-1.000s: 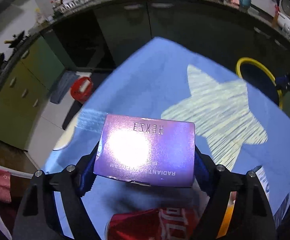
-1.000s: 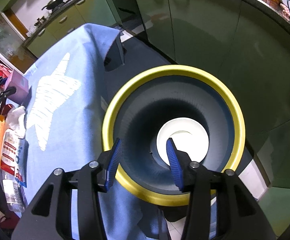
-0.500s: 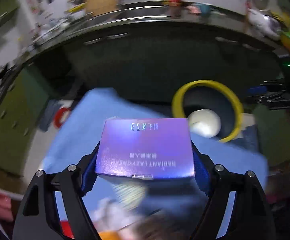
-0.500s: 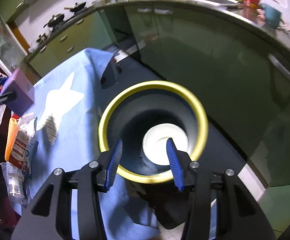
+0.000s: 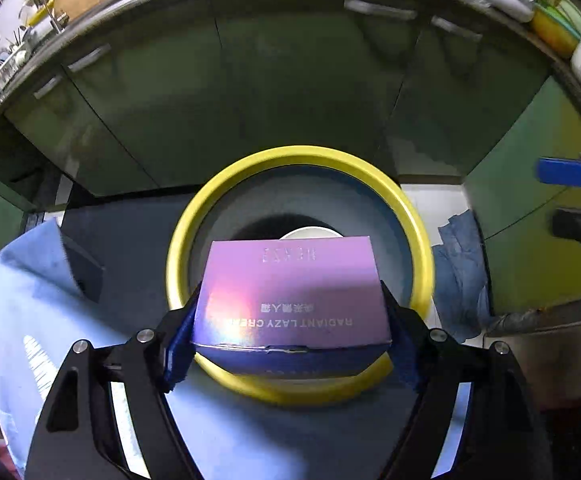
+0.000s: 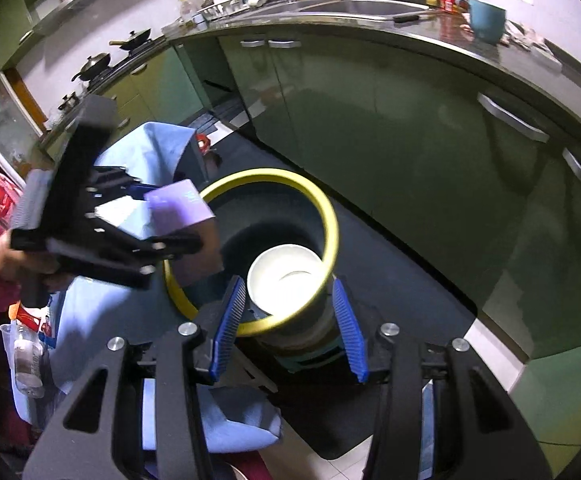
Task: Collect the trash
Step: 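Carry the purple box over the bin and open the left gripper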
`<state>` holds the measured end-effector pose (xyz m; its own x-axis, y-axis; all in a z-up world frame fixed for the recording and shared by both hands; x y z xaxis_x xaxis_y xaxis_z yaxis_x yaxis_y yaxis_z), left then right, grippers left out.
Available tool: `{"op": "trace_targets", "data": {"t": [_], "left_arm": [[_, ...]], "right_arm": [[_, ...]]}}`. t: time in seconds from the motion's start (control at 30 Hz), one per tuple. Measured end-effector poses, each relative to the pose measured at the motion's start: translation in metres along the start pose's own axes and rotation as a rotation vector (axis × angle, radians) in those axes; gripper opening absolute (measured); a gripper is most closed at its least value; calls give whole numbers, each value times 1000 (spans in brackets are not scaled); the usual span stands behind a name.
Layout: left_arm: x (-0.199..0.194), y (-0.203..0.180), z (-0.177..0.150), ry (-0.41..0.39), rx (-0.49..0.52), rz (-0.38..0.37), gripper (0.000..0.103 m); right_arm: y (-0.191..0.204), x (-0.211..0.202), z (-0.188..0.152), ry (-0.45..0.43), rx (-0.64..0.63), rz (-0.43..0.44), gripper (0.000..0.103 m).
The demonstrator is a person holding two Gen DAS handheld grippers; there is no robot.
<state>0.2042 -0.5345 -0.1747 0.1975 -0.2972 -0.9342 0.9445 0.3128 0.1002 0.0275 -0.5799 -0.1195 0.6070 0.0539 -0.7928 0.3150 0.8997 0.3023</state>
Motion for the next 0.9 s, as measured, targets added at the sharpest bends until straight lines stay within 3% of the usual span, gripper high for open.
{"op": "trace_targets", "data": {"t": [0.13,0.27,0.37,0.5,0.67,0.9], "left_arm": [[25,-3,9,28,-12,25,82],[16,-3,13,18,-32,25,82],[-27,1,7,-57,-40,47,82],[-105,21,-23,-193,-144,64,85],[-198,55,-113,-355,-314,223,90],[-271,96,-259,-447,-566,428,98]], "right_arm": [[-11,-4,-4,-4,20,-13,47],[-13,-6,-6,-6,26,-10,47],[-7,-6,-6,-6,10,-2,47],[9,-1,-8,0,-23,14,47],[52,20,-15,58,-99,76,47],[159,48,-27,146,-281,212,47]]}}
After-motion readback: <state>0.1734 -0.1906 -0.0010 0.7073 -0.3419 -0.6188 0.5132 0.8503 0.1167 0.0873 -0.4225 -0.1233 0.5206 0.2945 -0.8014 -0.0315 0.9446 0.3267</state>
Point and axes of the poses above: each gripper's, at about its wrist camera, not at the fingertips, and x roughly the way its jaws point, y to its left, z to its top, the point moved 5 cm from there along x, roughly the way its jaws point, and after that the axes turned 4 degrees about z, right-handed, at the moved point
